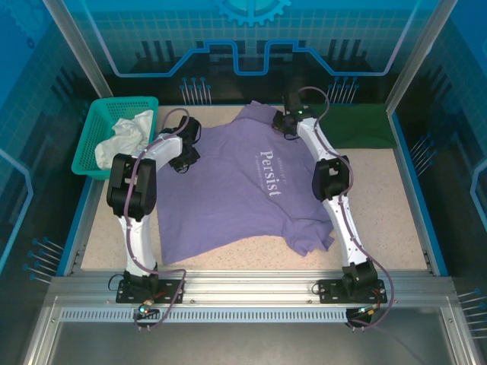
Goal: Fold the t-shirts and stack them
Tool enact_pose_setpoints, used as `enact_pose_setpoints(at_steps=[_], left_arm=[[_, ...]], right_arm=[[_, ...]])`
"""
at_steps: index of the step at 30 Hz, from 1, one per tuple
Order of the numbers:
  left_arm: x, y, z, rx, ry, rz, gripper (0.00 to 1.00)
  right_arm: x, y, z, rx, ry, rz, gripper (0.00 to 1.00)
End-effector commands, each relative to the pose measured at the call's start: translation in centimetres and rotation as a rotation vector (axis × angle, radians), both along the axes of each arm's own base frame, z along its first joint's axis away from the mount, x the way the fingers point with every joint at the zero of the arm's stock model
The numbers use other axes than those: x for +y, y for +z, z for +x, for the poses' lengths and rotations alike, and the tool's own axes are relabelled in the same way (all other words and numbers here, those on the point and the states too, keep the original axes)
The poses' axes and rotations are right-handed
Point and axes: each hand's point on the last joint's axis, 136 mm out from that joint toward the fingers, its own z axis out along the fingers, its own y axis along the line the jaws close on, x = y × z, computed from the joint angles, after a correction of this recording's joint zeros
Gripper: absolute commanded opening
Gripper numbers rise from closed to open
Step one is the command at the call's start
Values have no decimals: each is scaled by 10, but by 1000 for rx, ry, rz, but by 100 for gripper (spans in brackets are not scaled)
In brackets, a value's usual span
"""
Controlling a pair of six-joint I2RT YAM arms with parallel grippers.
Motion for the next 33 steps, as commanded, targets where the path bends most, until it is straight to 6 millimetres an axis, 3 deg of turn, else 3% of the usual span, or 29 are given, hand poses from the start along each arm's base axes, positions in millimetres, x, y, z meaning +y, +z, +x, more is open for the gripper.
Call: enact_pose_setpoints(at_steps=[1, 7, 10, 13, 15, 19, 22, 25, 27, 28, 33], left_arm=[[19, -8, -1, 22, 44, 69, 37], [24, -1, 19, 29, 32, 108, 37], [26, 7, 31, 18, 15, 127, 38], [26, 24, 48, 3, -9, 134, 39], [21, 46, 60, -35, -35, 114, 41], [-5, 118, 75, -185, -120, 50, 55], [-27, 169, 64, -274, -177, 21, 69], [-47, 190, 30, -305, -192, -56, 72], [-57, 188, 0, -301, -192, -121, 73], [-60, 182, -19, -286, -186, -153, 74], [-61, 143, -117, -160, -218, -209, 75]], right_arm=[[-47, -52, -14, 162, -141, 35, 22], [-62, -47, -13, 175, -186, 79, 32], [-56, -33, -9, 149, -166, 124, 40], [-30, 1, 0, 79, -72, 218, 49], [-11, 34, 2, 20, 7, 253, 54], [10, 105, -16, -48, 110, 235, 58], [5, 141, -47, -40, 127, 187, 60], [-19, 164, -98, -26, 88, 106, 62], [-32, 164, -139, 1, 69, 80, 66], [-38, 147, -166, 57, 63, 70, 68], [-58, 114, -294, 229, 73, 45, 68]])
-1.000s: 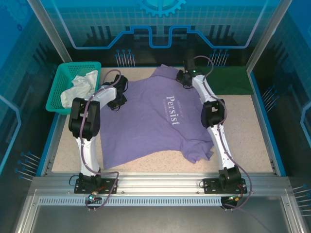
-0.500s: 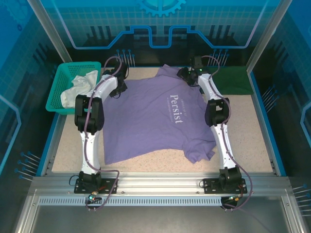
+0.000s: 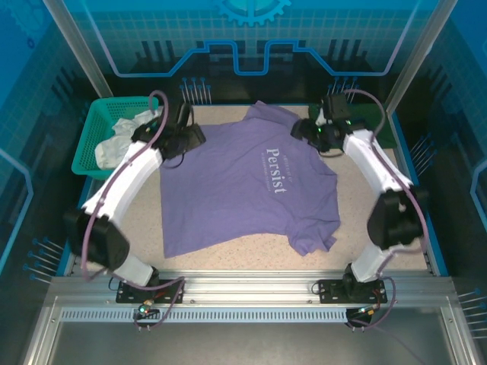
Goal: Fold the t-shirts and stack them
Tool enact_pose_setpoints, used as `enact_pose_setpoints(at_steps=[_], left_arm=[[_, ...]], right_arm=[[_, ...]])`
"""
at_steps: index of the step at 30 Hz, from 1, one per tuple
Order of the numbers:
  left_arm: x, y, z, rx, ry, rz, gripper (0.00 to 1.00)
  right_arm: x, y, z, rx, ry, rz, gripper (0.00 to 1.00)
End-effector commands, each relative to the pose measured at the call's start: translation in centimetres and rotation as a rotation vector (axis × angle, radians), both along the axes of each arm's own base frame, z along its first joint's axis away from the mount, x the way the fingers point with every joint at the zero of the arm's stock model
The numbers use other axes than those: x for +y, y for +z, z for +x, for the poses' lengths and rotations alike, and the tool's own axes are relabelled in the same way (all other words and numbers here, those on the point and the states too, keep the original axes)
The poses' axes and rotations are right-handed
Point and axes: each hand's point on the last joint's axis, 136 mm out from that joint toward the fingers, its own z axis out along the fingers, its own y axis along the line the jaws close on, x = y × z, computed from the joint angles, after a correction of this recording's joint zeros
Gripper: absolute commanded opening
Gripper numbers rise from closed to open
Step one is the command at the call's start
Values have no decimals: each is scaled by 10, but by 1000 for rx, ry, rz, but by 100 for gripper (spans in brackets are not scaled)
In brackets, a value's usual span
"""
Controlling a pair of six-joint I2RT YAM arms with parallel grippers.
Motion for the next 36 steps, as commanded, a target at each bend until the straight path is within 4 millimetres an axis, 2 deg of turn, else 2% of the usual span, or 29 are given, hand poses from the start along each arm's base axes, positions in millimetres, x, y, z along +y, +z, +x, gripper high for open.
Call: enact_pose_setpoints(at_steps=[1, 4, 7, 11, 13, 16, 19, 22, 26, 31, 36], left_arm=[[4, -53, -70, 185, -8, -30, 74], [15, -79, -130, 267, -2, -30, 68], [16, -105, -177, 344, 6, -62, 61], [21, -129, -217, 406, 55, -74, 58], [22, -137, -229, 427, 78, -92, 56], [30, -147, -244, 454, 129, -77, 54], [30, -149, -249, 462, 167, -71, 53], [30, -162, -256, 487, 214, -76, 54], [33, -181, -264, 508, 261, -83, 54], [35, -196, -261, 503, 269, -67, 54], [37, -210, -260, 505, 270, -49, 54]], right_arm=[[-15, -67, -80, 219, 21, -67, 68], [-29, -89, -142, 301, 9, -98, 66], [-47, -109, -197, 378, -31, -148, 63], [-64, -120, -243, 400, -90, -167, 59], [-67, -119, -254, 390, -114, -155, 57], [-57, -121, -266, 392, -129, -68, 53], [-53, -129, -279, 439, -155, -31, 51], [-53, -136, -292, 486, -175, -26, 51], [-41, -144, -303, 510, -133, 4, 51], [-32, -153, -303, 516, -92, -36, 51], [-34, -161, -296, 518, -109, -87, 51]])
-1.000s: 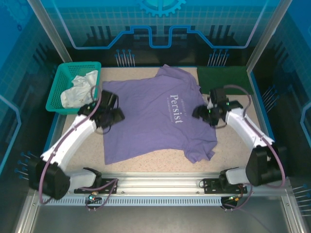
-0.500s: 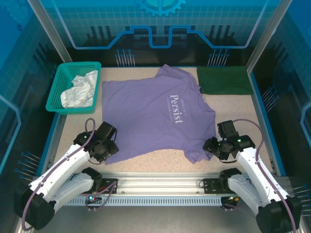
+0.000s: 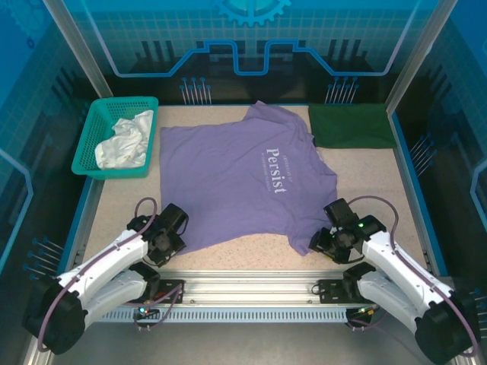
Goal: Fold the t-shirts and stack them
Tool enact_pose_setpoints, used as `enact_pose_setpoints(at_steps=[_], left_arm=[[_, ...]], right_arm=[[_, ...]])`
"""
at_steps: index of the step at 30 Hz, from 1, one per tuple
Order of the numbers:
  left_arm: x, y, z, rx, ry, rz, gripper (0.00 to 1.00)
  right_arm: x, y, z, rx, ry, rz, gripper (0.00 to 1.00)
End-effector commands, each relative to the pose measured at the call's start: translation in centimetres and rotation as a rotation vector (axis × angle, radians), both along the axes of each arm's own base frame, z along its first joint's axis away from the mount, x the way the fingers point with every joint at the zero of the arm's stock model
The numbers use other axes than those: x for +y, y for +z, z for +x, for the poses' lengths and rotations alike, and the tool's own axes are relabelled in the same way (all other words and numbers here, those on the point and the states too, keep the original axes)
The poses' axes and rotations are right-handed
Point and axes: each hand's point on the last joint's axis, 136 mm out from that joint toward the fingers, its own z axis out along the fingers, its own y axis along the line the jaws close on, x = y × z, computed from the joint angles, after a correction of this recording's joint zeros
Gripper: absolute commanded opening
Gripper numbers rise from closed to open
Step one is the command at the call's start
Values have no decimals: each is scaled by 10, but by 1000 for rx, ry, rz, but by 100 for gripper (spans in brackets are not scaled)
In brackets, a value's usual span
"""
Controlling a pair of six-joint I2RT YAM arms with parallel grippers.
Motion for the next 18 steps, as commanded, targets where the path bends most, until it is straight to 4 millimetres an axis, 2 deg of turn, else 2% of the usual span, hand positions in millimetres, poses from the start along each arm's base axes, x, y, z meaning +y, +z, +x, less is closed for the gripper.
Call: enact_pose_setpoints(at_steps=[1, 11, 14, 18], left_arm=[[3, -9, 3, -22, 23, 19, 54], [5, -11, 8, -9, 12, 58, 46], [6, -11, 11, -9, 11, 69, 35], [9, -5, 14, -29, 7, 87, 15]], right_arm=[[-3, -4, 7, -16, -26, -36, 51], [-6, -4, 16, -39, -61, -60, 48], [-6, -3, 21, -52, -64, -66, 46], [-8, -4, 25, -61, -71, -85, 40]])
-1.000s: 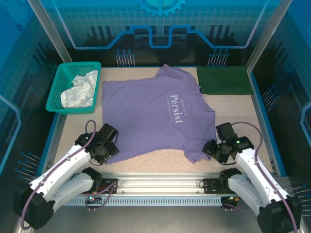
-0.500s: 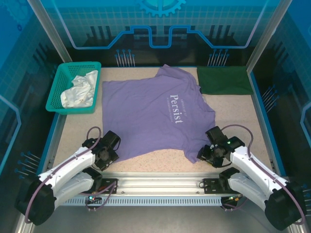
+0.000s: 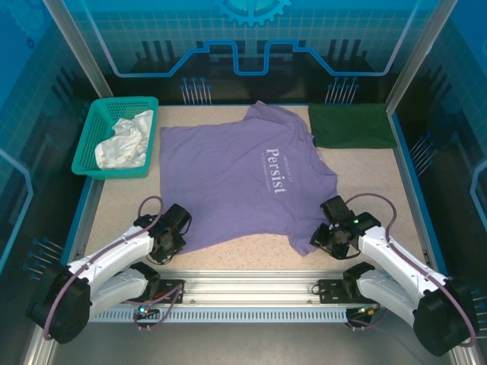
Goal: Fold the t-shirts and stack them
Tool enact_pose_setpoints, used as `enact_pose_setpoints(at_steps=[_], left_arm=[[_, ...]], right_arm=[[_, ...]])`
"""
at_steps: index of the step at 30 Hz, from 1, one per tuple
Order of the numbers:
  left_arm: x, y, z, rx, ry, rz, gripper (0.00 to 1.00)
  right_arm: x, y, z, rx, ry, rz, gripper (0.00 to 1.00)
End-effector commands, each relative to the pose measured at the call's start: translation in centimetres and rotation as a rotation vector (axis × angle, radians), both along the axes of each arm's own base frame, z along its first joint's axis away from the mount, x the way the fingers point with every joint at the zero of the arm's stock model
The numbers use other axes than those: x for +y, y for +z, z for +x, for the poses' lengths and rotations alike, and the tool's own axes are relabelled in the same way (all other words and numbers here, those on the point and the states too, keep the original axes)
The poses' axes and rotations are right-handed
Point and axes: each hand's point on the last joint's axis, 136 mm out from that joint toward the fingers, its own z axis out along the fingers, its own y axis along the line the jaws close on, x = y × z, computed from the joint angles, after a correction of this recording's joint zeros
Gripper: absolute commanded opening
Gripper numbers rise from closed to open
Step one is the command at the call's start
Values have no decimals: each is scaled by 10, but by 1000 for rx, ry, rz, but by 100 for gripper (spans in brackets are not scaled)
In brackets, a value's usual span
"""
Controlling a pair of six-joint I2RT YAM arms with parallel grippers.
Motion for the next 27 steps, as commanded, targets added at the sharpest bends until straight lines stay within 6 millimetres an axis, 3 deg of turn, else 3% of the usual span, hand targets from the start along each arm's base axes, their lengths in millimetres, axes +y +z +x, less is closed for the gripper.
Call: enact_pose_setpoints(at_steps=[1, 3, 11, 13, 18, 27], left_arm=[[4, 9, 7, -35, 6, 31, 9], [5, 12, 8, -43, 1, 35, 0], [8, 30, 14, -87, -21, 53, 0], [10, 37, 15, -105, -28, 61, 0], [10, 55, 22, -152, -45, 62, 0], [6, 93, 45, -250, -74, 67, 0]], right_arm=[[-2, 3, 7, -29, -11, -25, 38], [-2, 2, 8, -34, -14, -25, 32], [-11, 1, 12, -52, -33, -75, 11], [-12, 2, 13, -62, -37, -75, 1], [-10, 12, 15, -94, -40, -55, 0], [-9, 65, 37, -214, -25, -64, 0]])
